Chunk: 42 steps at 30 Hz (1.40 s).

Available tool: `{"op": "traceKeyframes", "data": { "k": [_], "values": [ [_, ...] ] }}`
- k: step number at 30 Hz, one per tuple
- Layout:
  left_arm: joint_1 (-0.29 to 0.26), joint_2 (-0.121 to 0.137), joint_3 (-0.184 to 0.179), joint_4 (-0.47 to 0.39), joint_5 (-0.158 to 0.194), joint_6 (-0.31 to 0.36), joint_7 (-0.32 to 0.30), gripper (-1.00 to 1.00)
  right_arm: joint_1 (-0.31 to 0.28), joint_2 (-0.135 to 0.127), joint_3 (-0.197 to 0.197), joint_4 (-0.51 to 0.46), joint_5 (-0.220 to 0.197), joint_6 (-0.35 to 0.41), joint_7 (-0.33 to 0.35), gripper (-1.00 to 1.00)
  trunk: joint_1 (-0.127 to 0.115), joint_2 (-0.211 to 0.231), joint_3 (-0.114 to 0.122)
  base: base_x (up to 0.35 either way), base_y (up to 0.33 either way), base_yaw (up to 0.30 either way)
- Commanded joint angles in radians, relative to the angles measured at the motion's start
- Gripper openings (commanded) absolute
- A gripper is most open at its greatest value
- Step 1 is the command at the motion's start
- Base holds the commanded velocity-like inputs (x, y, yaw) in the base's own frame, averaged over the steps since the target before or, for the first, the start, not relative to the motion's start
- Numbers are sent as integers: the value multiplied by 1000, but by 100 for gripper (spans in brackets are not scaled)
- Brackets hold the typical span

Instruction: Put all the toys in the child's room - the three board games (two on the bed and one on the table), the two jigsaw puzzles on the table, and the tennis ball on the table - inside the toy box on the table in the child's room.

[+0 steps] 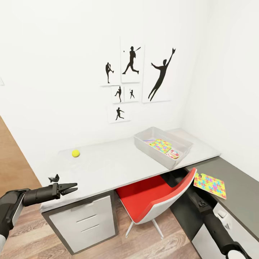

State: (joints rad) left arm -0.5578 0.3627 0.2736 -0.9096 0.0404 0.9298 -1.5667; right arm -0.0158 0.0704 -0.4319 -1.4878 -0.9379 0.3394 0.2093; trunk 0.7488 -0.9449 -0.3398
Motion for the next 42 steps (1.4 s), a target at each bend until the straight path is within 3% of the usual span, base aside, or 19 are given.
{"op": "traceKeyframes", "data": {
  "k": [1,5,11,21,29,32,35,42],
  "values": [
    [-1,0,0,0,-1,11,-4,100,-1,2,-3,0,-9,-7,3,100,4,-8,-4,0,0,0],
    [-1,1,1,0,-2,11,-4,100,-1,7,-4,2,-42,-65,3,100,19,-36,-17,0,0,0],
    [-1,2,2,0,-2,11,-4,100,-1,8,-4,4,-134,-116,0,100,42,-78,-36,0,0,0],
    [-1,1,3,0,-2,11,-4,100,-1,10,-1,7,-155,-136,-84,100,81,-148,-67,0,0,0],
    [-1,0,3,0,-1,11,-4,100,-1,21,3,37,-178,-229,-122,100,111,-204,-92,0,0,0],
    [-1,0,3,0,-1,11,-4,100,-1,39,28,58,-230,-241,-123,100,123,-225,-102,0,0,0],
    [-1,0,3,0,-1,10,-4,100,-1,41,66,68,-296,-244,-120,100,134,-246,-111,0,0,0],
    [-1,2,3,0,1,9,-4,100,-2,50,108,72,-335,-252,-120,100,161,-295,-133,0,0,0]
  ]
}}
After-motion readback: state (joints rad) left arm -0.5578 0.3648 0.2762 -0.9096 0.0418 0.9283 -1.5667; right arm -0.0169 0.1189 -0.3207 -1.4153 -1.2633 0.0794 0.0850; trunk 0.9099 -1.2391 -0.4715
